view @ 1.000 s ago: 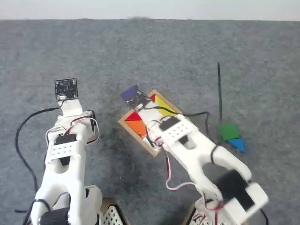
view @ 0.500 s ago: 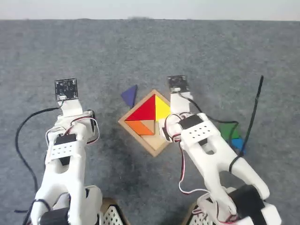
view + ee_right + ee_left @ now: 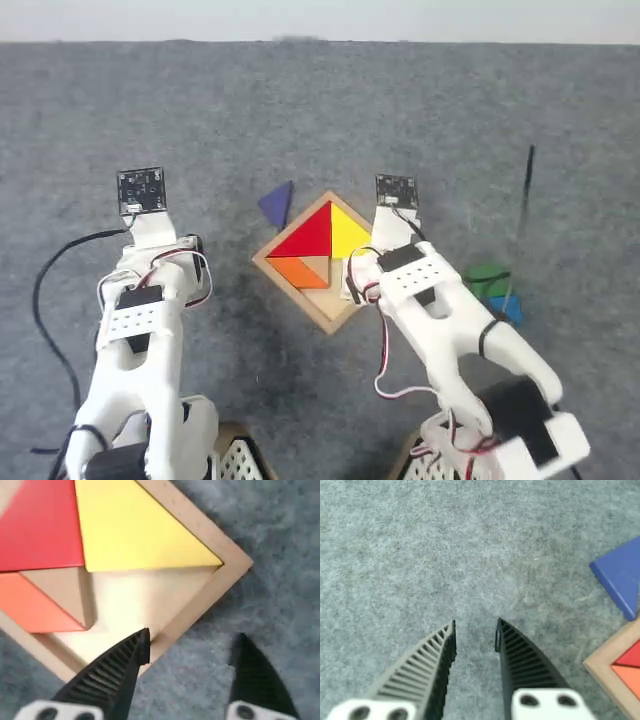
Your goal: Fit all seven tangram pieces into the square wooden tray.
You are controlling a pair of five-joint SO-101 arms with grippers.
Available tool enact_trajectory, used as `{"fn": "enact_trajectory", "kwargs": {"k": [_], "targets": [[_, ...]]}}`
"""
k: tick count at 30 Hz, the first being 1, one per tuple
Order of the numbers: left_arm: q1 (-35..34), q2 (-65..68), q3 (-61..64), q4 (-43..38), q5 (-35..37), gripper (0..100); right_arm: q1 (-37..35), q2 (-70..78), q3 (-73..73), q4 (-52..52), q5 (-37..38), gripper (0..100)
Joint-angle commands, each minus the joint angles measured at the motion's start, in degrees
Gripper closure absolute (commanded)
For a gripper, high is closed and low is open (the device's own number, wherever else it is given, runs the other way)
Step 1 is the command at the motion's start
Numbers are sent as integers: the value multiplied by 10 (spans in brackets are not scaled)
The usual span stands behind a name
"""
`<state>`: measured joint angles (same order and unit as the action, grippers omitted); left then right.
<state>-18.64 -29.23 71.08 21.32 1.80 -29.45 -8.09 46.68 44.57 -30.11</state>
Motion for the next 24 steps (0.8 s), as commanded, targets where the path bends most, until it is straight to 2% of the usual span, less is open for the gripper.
{"fn": "enact_trajectory", "kwargs": {"k": [1, 7, 16, 24], "targets": [[4, 1, -5, -14, -4, 877, 7, 7, -11, -29, 8, 850], [4, 1, -5, -14, -4, 877, 29, 14, -23, -20, 31, 867], [4, 1, -5, -14, -4, 877, 132, 12, -37, -18, 276, 946], [4, 1, -4, -14, -4, 877, 175, 29, -174, 102, 451, 950]]}}
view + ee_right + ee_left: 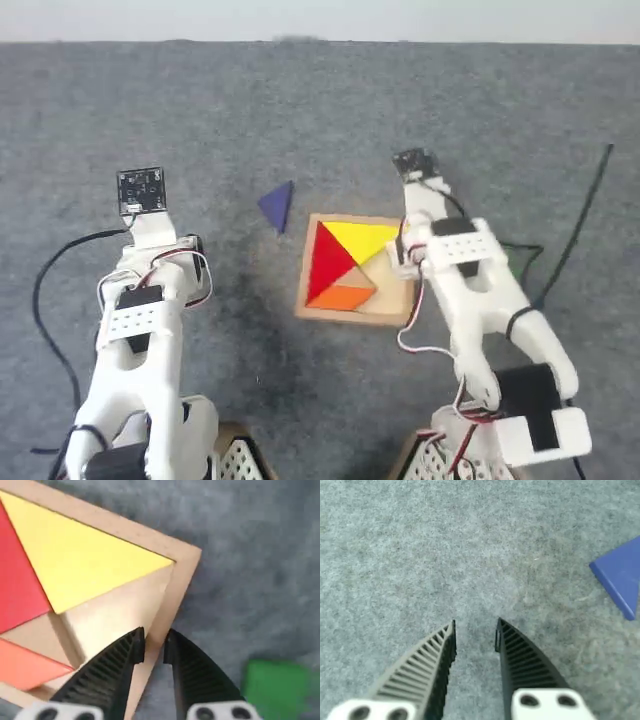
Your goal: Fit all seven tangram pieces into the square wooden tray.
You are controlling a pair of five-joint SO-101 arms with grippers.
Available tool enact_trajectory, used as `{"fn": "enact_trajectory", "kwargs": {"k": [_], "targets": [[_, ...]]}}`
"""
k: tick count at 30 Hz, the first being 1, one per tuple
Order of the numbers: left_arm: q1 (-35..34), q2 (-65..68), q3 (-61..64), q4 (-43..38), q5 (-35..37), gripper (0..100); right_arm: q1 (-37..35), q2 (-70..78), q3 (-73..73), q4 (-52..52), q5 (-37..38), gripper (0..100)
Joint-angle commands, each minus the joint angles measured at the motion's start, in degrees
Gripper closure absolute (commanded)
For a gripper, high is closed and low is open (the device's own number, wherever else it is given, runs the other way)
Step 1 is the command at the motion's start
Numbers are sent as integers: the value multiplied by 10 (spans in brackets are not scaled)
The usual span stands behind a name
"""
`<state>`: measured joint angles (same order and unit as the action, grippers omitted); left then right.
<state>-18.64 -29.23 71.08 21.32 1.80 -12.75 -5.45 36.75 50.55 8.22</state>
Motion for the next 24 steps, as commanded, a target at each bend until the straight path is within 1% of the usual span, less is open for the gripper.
{"fn": "enact_trajectory", "kwargs": {"k": [1, 5, 9, 12, 16, 19, 24], "targets": [[4, 1, -4, -14, -4, 877, 6, 10, -88, 51, 84, 950], [4, 1, -4, -14, -4, 877, 3, 35, -107, 53, 87, 950], [4, 1, -4, -14, -4, 877, 4, 53, -100, 28, 89, 946], [5, 1, -4, -14, -4, 877, 3, 58, -84, 4, 88, 894], [5, 1, -4, -14, -4, 877, 4, 58, -76, 0, 87, 804], [5, 1, -4, -14, -4, 877, 4, 58, -77, 0, 87, 769], [5, 1, -4, -14, -4, 877, 9, 45, -76, 4, 87, 788]]}}
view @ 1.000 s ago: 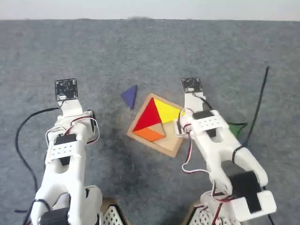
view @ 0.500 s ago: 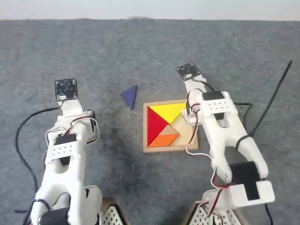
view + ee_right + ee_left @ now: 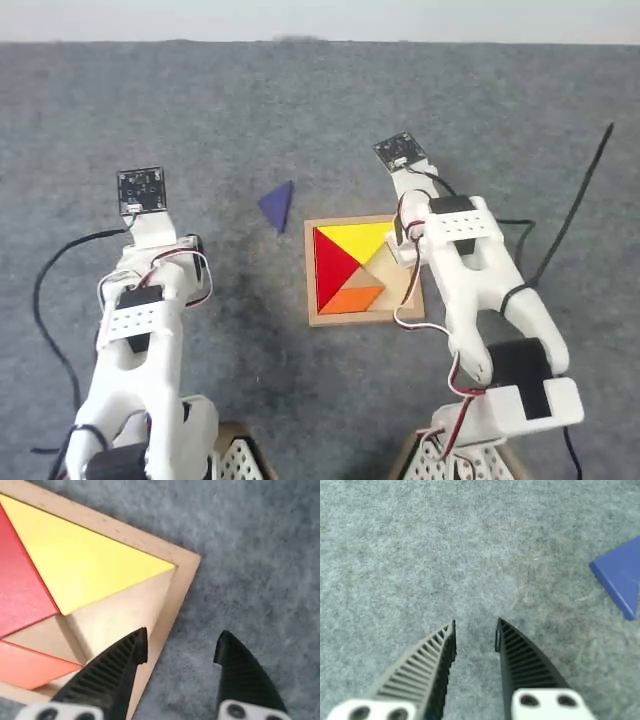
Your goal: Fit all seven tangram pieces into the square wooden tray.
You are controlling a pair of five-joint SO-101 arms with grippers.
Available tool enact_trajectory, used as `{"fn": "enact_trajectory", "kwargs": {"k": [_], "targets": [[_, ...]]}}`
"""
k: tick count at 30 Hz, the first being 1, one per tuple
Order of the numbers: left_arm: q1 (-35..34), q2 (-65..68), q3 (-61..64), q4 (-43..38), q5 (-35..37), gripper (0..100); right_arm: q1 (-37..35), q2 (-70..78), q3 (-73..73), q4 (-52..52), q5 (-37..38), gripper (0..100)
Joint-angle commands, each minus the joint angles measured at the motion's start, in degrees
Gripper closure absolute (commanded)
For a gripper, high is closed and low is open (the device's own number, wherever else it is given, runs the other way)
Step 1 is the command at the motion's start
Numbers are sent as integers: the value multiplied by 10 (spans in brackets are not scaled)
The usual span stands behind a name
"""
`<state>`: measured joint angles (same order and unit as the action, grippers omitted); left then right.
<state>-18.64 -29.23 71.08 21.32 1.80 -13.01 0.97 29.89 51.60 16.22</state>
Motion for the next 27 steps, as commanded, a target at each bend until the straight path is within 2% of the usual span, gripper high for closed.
{"fn": "enact_trajectory", "kwargs": {"k": [1, 8, 12, 17, 21, 23, 27], "targets": [[5, 1, -4, -14, -4, 877, 13, -29, -2, -6, 7, 797], [5, 1, -4, -14, -4, 877, 58, -160, 81, -5, 12, 811], [5, 1, -4, -14, -4, 877, 144, -216, 103, 54, 17, 810], [5, 1, -4, -14, -4, 877, 249, -233, 67, 148, 153, 808], [5, 1, -4, -14, -4, 877, 297, -233, 38, 155, 179, 807], [5, 1, -4, -14, -4, 877, 301, -233, 35, 159, 207, 807], [5, 1, -4, -14, -4, 877, 298, -226, 42, 173, 211, 807]]}}
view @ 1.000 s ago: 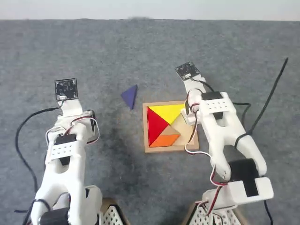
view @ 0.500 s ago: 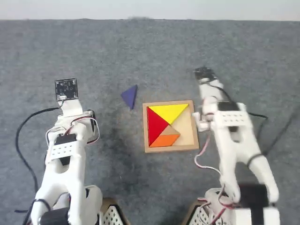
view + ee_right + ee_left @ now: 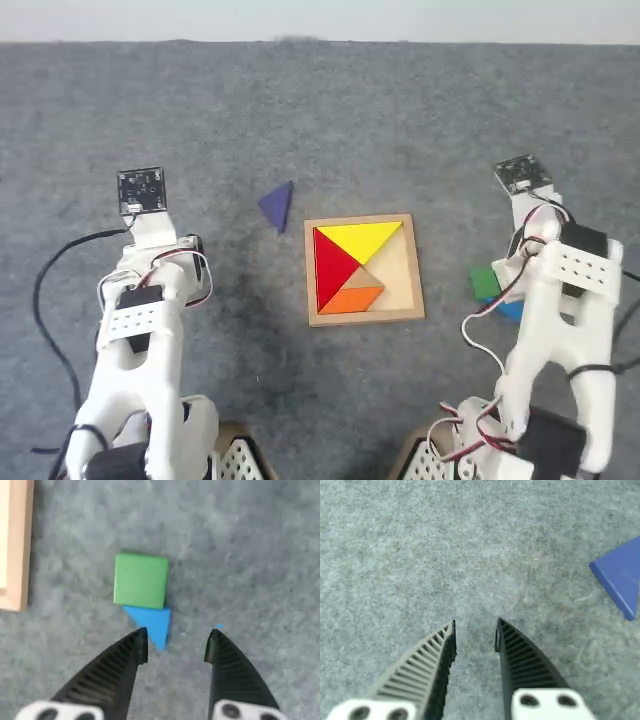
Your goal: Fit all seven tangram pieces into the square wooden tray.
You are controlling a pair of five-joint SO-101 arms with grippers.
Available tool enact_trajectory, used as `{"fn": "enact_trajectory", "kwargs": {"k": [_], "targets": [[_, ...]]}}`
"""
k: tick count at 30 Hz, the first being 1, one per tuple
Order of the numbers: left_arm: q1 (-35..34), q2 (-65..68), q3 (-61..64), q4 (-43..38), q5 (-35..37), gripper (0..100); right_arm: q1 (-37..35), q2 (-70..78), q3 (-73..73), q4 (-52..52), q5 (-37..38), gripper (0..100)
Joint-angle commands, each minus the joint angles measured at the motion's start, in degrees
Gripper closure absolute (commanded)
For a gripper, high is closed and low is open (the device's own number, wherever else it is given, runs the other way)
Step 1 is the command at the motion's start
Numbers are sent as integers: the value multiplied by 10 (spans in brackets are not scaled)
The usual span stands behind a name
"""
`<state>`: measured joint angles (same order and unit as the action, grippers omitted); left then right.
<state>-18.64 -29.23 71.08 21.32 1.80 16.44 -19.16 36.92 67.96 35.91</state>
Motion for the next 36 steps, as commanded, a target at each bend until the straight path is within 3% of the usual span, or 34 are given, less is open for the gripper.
{"fn": "enact_trajectory", "kwargs": {"k": [1, 5, 10, 13, 25, 36], "targets": [[5, 1, -4, -14, -4, 877, -3, -21, -27, 8, 14, 806], [5, 1, -4, -14, -4, 877, -58, 15, -30, 5, -11, 784], [5, 1, -4, -14, -4, 877, -123, 101, -84, -34, -178, 723], [5, 1, -4, -14, -4, 877, -129, 149, -121, -48, -225, 723], [6, 1, -5, -14, -29, 877, -125, 247, -114, -49, -108, 720], [6, 1, -4, -14, -29, 877, -112, 291, -113, -102, -107, 764]]}}
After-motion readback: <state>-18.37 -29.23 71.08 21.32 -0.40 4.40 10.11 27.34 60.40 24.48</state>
